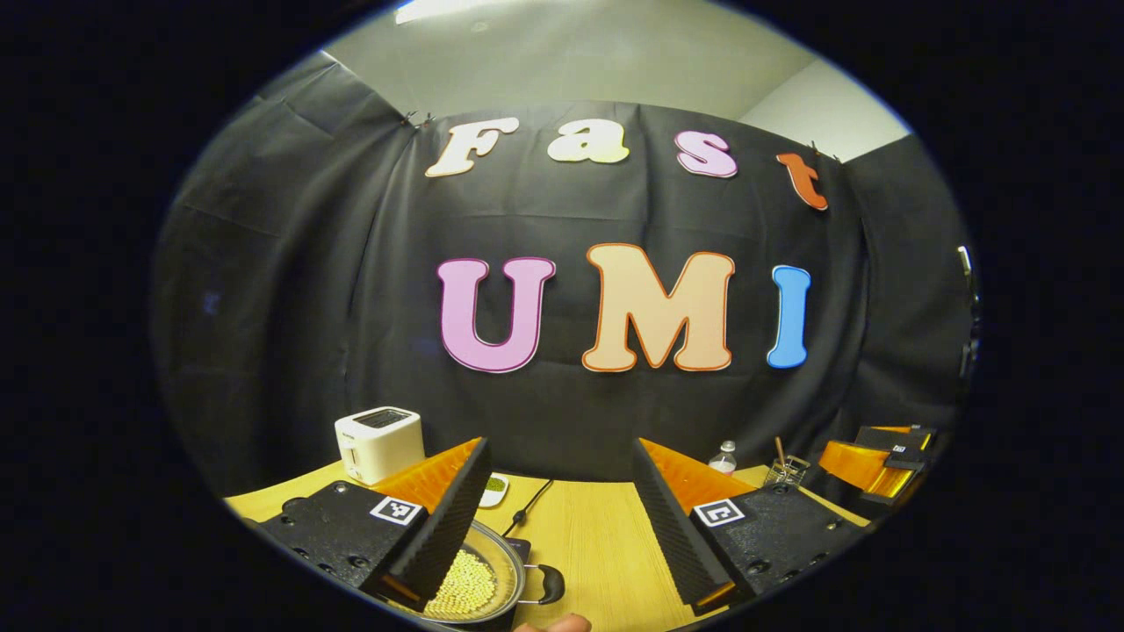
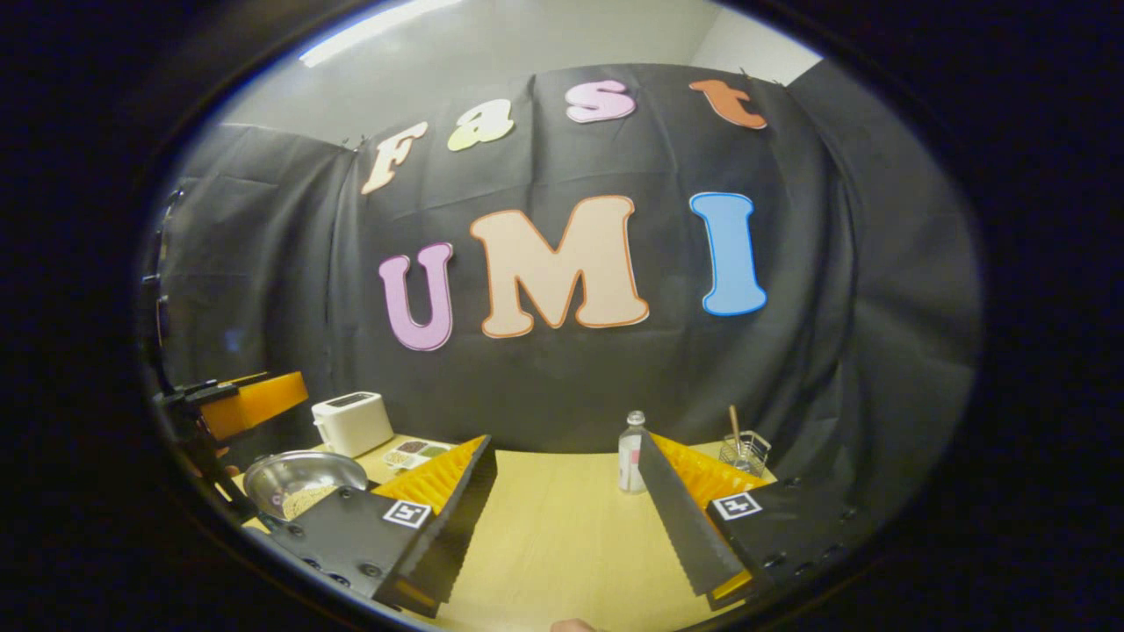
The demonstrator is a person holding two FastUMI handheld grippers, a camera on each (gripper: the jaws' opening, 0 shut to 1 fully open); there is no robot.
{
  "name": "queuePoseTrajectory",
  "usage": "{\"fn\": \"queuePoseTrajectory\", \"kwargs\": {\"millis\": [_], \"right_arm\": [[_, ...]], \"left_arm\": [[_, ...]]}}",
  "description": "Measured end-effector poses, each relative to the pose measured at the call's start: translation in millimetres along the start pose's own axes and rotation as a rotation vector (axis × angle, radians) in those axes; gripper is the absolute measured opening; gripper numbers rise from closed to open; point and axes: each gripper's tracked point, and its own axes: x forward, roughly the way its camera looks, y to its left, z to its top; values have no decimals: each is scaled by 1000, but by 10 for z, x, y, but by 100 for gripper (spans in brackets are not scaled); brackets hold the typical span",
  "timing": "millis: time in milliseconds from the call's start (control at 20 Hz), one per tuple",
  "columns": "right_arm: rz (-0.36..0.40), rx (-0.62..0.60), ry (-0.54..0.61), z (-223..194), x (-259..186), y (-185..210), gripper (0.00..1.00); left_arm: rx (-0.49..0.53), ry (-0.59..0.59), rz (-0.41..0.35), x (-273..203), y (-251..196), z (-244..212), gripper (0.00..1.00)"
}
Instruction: First push the handle of the pot to place it horizontally, then grasp the pot with both hands and set it on the induction cooktop.
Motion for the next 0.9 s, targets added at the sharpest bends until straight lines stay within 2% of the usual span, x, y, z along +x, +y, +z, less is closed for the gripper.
{"fn": "queuePoseTrajectory", "kwargs": {"millis": [50, 100, 200, 250, 300, 350, 400, 500, 550, 600, 650, 700, 750, 800, 850, 900], "right_arm": [[4, -1, 6, -9, 14, 7, 92], [5, 5, 8, -20, 27, -4, 100], [-9, 19, 6, 2, 57, -76, 100], [-25, 22, 0, 28, 63, -131, 92], [-36, 18, -3, 30, 66, -179, 92], [-41, 14, -3, 17, 67, -200, 100], [-47, 13, -1, 10, 65, -232, 92], [-48, 21, 9, -13, 96, -249, 92], [-45, 31, 15, -28, 112, -242, 92], [-41, 42, 18, -26, 124, -238, 100], [-39, 52, 20, -21, 135, -240, 92], [-37, 57, 20, -18, 144, -236, 92], [-36, 57, 16, -13, 143, -227, 100], [-36, 54, 10, 2, 142, -218, 92], [-31, 51, 4, 13, 137, -193, 100], [-22, 51, 0, 31, 122, -168, 92]], "left_arm": [[7, 8, -13, 24, -66, -41, 92], [10, 19, -27, 48, -127, -98, 96], [24, 36, -39, 109, -206, -136, 93], [30, 34, -43, 139, -230, -136, 97], [35, 42, -53, 139, -269, -168, 97], [36, 38, -61, 137, -306, -160, 100], [37, 32, -67, 141, -326, -146, 96], [47, 32, -70, 147, -325, -162, 96], [52, 33, -68, 139, -321, -169, 100], [56, 33, -68, 138, -322, -168, 97], [60, 29, -71, 145, -324, -154, 97], [60, 25, -73, 151, -316, -150, 96], [59, 23, -71, 154, -304, -142, 95], [58, 17, -71, 165, -303, -122, 93], [58, 15, -72, 164, -297, -114, 97], [57, 14, -74, 152, -296, -123, 96]]}}
